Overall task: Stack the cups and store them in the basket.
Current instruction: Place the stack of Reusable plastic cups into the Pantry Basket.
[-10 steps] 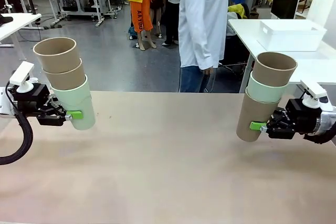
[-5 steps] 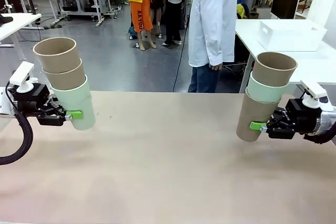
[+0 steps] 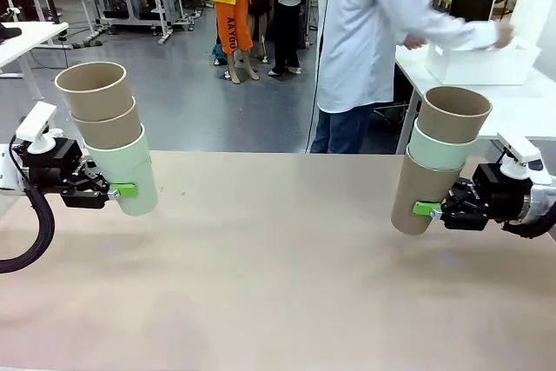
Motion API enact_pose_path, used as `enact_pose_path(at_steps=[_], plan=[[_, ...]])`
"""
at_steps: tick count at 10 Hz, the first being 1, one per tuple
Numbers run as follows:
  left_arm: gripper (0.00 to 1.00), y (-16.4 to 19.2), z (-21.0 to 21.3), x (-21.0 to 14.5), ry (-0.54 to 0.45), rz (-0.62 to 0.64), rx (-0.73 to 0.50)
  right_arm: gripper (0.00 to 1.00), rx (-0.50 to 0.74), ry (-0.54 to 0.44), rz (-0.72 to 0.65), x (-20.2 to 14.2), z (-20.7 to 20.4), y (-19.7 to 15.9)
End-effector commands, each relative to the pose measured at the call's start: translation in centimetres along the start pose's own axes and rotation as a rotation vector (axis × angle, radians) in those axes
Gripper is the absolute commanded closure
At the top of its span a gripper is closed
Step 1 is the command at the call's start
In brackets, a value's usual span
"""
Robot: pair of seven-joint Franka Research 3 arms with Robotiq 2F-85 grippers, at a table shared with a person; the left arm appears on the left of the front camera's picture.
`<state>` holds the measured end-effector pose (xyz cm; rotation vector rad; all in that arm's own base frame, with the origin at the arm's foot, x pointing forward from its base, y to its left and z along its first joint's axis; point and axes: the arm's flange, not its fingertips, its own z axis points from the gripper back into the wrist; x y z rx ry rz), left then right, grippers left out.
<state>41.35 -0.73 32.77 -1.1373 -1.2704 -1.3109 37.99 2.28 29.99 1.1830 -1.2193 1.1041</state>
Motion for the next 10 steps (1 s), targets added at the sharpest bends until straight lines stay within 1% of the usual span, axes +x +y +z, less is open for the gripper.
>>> enact_pose_path(at_steps=[1, 10], plan=[[0.15, 0.14, -0.03, 0.47, -0.010, -0.013, -0.003, 0.15, -0.002, -0.002, 0.011, 0.44, -0.02, -0.04], [0.15, 0.14, -0.03, 0.47, -0.010, -0.013, -0.003, 0.15, -0.002, -0.002, 0.011, 0.44, -0.02, -0.04]])
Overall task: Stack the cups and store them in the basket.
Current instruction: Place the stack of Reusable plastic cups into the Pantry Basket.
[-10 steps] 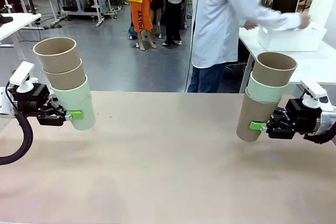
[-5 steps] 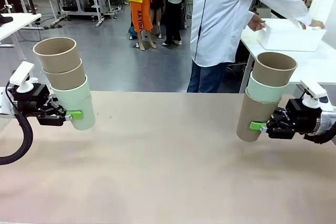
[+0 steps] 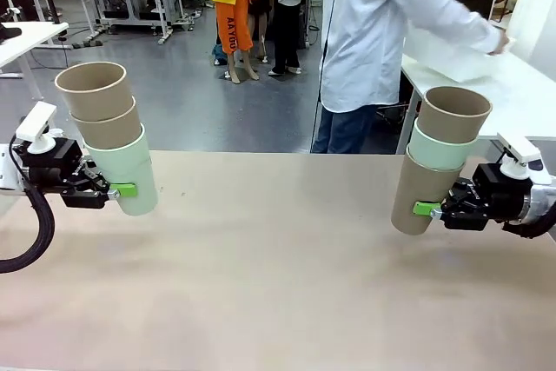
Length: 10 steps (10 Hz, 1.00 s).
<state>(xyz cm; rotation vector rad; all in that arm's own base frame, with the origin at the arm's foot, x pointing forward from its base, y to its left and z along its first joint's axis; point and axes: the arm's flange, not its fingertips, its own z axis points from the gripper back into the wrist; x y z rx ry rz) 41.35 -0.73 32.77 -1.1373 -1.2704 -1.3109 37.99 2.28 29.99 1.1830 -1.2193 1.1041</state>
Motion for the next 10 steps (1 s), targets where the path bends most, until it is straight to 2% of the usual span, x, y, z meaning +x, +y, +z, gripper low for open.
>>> enact_pose_path(at_steps=[1, 10], plan=[[0.15, 0.14, -0.03, 0.47, -0.010, -0.013, -0.003, 0.15, -0.002, -0.002, 0.011, 0.44, -0.02, -0.04], [0.15, 0.14, -0.03, 0.47, -0.010, -0.013, -0.003, 0.15, -0.002, -0.002, 0.011, 0.44, -0.02, -0.04]])
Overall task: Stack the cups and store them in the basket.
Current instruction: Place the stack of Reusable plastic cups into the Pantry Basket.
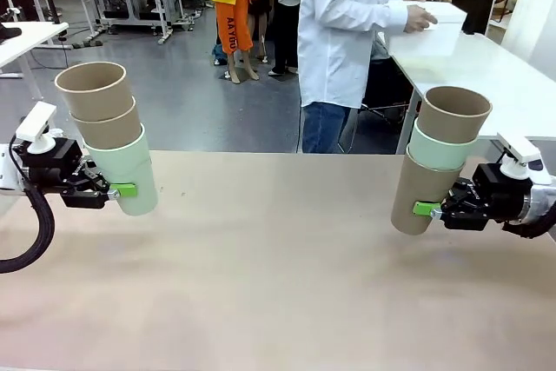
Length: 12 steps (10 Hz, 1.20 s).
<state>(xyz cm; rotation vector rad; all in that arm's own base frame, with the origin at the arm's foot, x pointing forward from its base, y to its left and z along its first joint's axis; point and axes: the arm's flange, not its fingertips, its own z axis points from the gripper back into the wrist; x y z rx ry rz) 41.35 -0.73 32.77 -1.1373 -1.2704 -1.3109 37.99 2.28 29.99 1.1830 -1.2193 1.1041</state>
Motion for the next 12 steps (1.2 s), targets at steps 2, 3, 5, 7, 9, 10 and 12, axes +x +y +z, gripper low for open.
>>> enact_pose_path(at_steps=[2, 3, 5, 7, 9, 10, 12], plan=[[0.15, 0.14, -0.03, 0.47, -0.010, -0.013, -0.003, 0.15, -0.002, -0.002, 0.011, 0.44, -0.02, -0.04], [0.15, 0.14, -0.03, 0.47, -0.010, -0.013, -0.003, 0.15, -0.002, -0.002, 0.011, 0.44, -0.02, -0.04], [0.15, 0.14, -0.03, 0.47, -0.010, -0.013, -0.003, 0.15, -0.002, -0.002, 0.011, 0.44, -0.02, -0.04], [0.15, 0.14, -0.03, 0.47, -0.010, -0.013, -0.003, 0.15, -0.002, -0.002, 0.011, 0.44, -0.02, -0.04], [0.15, 0.14, -0.03, 0.47, -0.010, -0.013, -0.003, 0.15, -0.002, -0.002, 0.011, 0.44, -0.02, -0.04], [0.15, 0.14, -0.03, 0.47, -0.010, -0.013, -0.003, 0.15, -0.002, -0.002, 0.011, 0.44, -0.02, -0.04], [0.15, 0.14, -0.03, 0.47, -0.010, -0.013, -0.003, 0.15, -0.002, -0.002, 0.011, 0.44, -0.02, -0.04]])
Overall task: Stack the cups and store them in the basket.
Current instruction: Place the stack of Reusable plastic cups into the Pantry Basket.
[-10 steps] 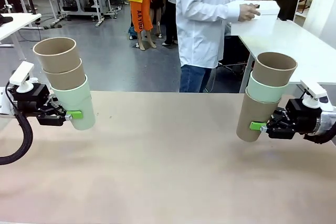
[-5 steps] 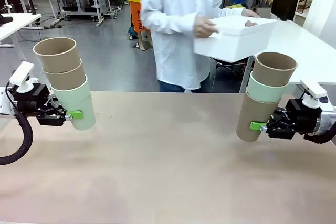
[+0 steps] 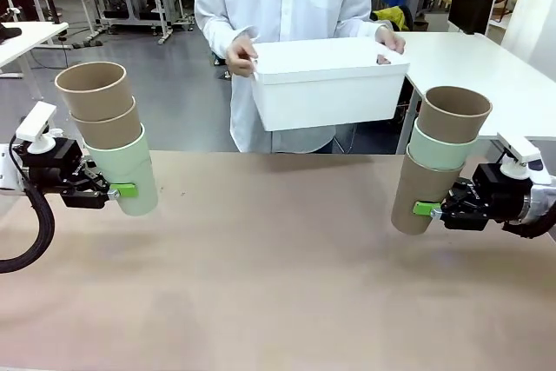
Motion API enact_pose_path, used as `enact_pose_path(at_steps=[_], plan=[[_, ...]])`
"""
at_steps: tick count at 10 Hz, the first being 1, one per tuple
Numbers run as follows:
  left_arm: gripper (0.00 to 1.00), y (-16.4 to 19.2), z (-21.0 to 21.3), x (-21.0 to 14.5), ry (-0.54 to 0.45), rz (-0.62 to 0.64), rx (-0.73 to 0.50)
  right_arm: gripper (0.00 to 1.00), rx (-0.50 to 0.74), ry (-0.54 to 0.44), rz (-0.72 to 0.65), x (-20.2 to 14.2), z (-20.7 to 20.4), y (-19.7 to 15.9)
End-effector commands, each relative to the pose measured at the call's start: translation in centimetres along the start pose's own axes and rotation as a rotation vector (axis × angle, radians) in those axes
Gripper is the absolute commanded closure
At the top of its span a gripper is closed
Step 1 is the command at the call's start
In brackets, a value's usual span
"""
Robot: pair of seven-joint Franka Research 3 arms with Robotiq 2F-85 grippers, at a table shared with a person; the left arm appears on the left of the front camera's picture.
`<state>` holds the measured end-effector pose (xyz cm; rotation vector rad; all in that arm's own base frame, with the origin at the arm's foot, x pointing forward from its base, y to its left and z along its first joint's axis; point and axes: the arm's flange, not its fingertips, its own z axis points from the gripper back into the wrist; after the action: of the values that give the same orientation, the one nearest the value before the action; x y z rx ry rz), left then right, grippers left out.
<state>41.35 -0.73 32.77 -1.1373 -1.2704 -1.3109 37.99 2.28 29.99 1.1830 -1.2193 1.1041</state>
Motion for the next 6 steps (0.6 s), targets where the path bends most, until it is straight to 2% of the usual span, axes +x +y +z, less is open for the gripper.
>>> enact_pose_path(at_steps=[1, 6], plan=[[0.15, 0.14, -0.03, 0.47, -0.010, -0.013, -0.003, 0.15, -0.002, -0.002, 0.011, 0.44, -0.02, -0.04], [0.15, 0.14, -0.03, 0.47, -0.010, -0.013, -0.003, 0.15, -0.002, -0.002, 0.011, 0.44, -0.02, -0.04]])
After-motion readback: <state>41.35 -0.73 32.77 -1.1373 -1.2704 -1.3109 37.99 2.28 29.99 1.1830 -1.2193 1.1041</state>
